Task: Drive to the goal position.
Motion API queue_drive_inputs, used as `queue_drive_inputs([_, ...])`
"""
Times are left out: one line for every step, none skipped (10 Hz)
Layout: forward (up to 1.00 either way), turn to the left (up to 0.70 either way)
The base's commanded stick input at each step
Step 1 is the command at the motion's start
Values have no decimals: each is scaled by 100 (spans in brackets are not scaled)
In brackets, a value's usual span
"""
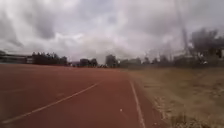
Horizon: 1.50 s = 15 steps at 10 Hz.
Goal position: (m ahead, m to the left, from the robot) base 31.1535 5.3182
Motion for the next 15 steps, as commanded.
queue_drive_inputs([70, 2])
queue_drive_inputs([70, 7])
queue_drive_inputs([70, 13])
queue_drive_inputs([70, 4])
queue_drive_inputs([70, 0])
queue_drive_inputs([70, 0])
queue_drive_inputs([70, 0])
queue_drive_inputs([70, 0])
queue_drive_inputs([70, 0])
queue_drive_inputs([70, 0])
queue_drive_inputs([70, 0])
queue_drive_inputs([70, 0])
queue_drive_inputs([70, 0])
queue_drive_inputs([70, 0])
queue_drive_inputs([70, 0])
